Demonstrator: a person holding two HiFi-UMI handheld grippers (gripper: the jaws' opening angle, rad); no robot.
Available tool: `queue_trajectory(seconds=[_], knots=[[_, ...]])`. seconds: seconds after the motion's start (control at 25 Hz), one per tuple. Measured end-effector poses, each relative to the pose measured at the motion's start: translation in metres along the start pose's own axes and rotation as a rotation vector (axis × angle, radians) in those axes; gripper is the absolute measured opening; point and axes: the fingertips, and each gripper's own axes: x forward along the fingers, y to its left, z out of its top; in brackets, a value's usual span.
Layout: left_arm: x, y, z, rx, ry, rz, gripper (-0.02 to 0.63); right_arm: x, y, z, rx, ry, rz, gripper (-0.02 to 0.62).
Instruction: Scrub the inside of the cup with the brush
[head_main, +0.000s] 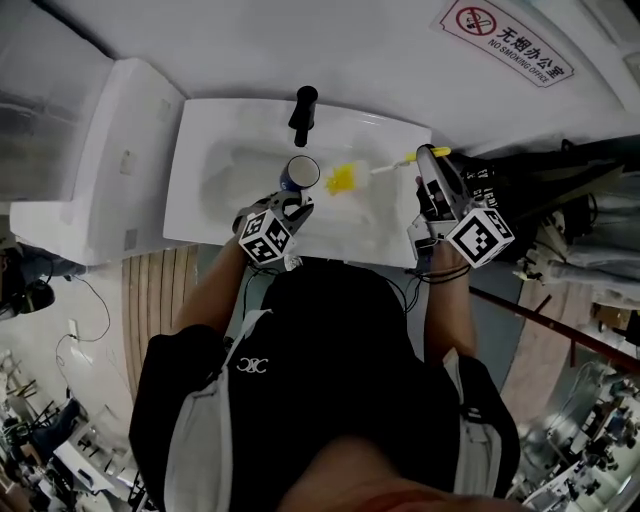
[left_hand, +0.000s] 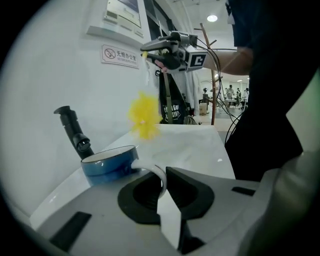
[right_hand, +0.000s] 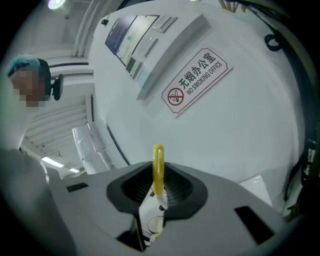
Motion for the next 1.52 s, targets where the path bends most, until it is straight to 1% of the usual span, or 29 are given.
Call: queue_trajectory(seconds=[0.16,0.32,0.6,0.76,1.04,1.32,1.52], knots=[[0.012,-0.009,0.006,0.049,0.030,-0.022,0.040,-0.002,0.008,0.020,0.045,-0.022,0.088,0.072],[0.016,-0.020,0.015,0.108,0.035,-0.045,0.040,0.004,0.007,0.021,0.068,-0.014,0.099,0.071],[0.012,-0.026,0.032,0.121,0.001,-0.064,0.040,0.028,0.011,-0.005,0.011,0.055,0.099,0.071],[0.006,-0.027,0.037,0.111,-0.022,-0.066,0.040,0.036,0.013,-0.012,-0.034,0.081,0.098,0.071],[0.000,-0.026,0.051,0.144,-0.048,-0.074,0.040,0.050,0.025,-0.032,-0.030,0.128,0.139,0.071],[-0.006,-0.027,0.051,0.158,-0.045,-0.109,0.040,0.068,0.037,-0.041,-0.053,0.149,0.183,0.071],[-0.017,-0.040,0.055,0.192,-0.054,-0.162,0.040,0.095,0.047,-0.040,-0.162,0.152,0.219,0.069]])
